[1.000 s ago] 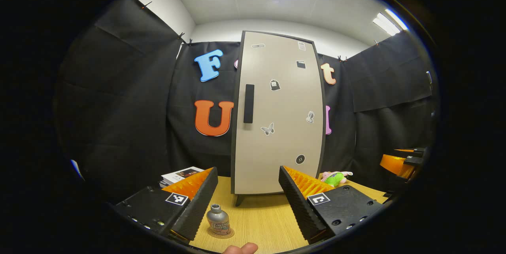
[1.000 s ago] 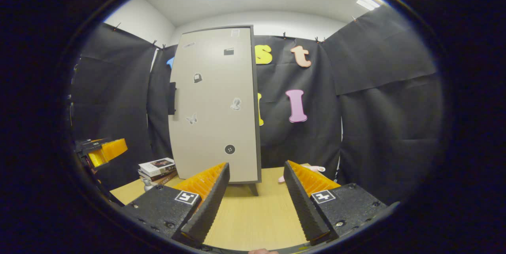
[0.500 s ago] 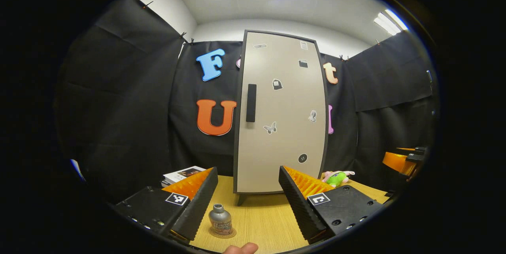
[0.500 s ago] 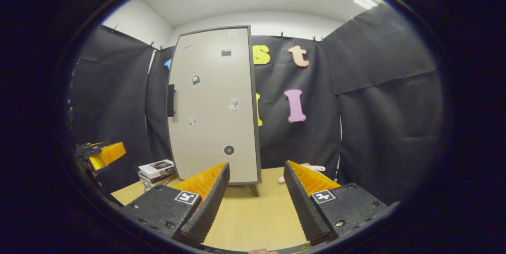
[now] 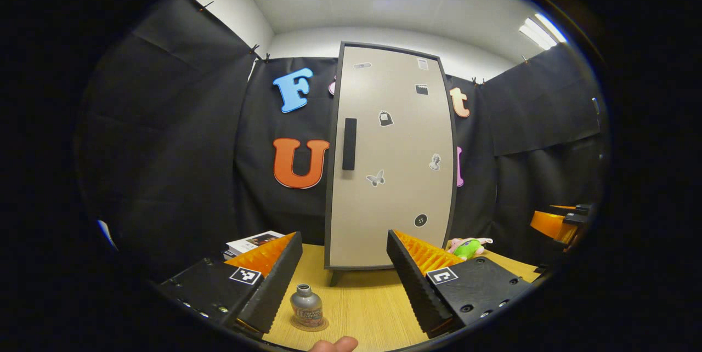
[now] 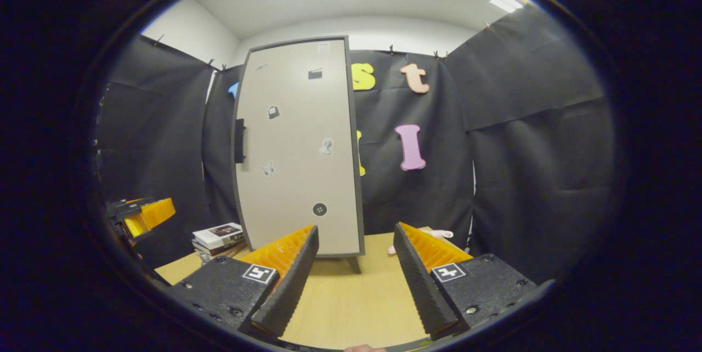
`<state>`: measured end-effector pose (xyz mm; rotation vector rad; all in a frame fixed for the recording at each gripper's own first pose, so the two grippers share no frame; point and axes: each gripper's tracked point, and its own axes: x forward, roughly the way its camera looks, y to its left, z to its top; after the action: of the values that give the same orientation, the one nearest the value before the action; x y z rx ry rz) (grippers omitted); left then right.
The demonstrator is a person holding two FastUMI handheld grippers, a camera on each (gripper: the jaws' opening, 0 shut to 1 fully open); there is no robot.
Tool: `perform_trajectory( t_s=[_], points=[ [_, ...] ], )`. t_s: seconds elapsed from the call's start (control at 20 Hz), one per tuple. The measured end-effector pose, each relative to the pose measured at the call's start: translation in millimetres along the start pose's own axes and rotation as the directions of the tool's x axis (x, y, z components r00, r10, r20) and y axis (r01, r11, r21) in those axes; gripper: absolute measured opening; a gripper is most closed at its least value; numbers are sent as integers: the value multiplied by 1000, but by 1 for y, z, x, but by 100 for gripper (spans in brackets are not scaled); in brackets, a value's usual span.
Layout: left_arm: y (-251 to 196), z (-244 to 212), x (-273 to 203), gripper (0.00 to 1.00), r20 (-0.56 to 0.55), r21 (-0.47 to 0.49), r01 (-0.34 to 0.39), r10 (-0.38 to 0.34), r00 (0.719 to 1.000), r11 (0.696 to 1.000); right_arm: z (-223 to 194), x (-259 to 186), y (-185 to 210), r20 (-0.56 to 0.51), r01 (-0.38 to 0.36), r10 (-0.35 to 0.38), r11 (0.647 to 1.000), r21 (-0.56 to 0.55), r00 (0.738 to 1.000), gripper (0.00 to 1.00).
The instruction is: Open the cabinet door with the right hand, grasp the bottle in the cabinet with the left hand and place it on the coaster, then close the cabinet door with the right hand.
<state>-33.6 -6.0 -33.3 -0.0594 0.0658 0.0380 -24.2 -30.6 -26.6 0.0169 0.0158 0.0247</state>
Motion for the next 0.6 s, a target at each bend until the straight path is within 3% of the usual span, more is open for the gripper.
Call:
perform_trajectory(
  t_s=[0.6],
  points=[
    [2, -2, 2, 94, -1, -3, 1, -1, 1000, 1000, 0, 1, 3, -4, -15, 15, 1000, -2, 1000, 89]
  ],
)
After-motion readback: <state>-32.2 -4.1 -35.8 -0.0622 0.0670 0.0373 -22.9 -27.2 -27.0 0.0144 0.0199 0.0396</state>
